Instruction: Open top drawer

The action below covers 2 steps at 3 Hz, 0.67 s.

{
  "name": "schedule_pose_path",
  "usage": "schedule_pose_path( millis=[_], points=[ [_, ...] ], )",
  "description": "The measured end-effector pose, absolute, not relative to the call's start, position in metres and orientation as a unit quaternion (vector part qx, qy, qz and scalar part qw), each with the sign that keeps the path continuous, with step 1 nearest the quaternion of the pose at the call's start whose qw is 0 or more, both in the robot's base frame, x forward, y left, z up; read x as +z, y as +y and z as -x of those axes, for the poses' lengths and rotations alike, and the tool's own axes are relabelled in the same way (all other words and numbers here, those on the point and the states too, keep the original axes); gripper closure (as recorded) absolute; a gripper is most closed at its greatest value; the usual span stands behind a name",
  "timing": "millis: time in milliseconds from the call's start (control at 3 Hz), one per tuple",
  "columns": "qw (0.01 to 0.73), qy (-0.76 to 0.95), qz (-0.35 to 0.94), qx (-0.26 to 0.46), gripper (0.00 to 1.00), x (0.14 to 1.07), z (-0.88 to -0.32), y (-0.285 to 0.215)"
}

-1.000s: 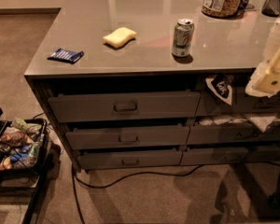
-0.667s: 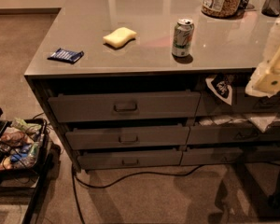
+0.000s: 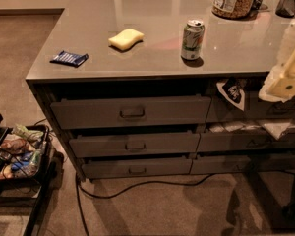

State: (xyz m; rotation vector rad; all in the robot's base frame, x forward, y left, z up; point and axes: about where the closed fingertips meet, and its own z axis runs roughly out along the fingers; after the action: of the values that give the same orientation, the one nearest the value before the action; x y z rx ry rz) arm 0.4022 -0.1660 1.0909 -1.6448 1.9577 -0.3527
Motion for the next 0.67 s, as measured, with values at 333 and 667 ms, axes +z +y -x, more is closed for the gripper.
schedule_pose_path(
  millis=[333,667],
  points=[
    [0.277,0.729,0.612,-0.131,0.0,1.0909,-0.4022,-0.166],
    [0.277,0.729,0.612,-0.131,0.0,1.0909,-0.4022,-0.166]
  ],
)
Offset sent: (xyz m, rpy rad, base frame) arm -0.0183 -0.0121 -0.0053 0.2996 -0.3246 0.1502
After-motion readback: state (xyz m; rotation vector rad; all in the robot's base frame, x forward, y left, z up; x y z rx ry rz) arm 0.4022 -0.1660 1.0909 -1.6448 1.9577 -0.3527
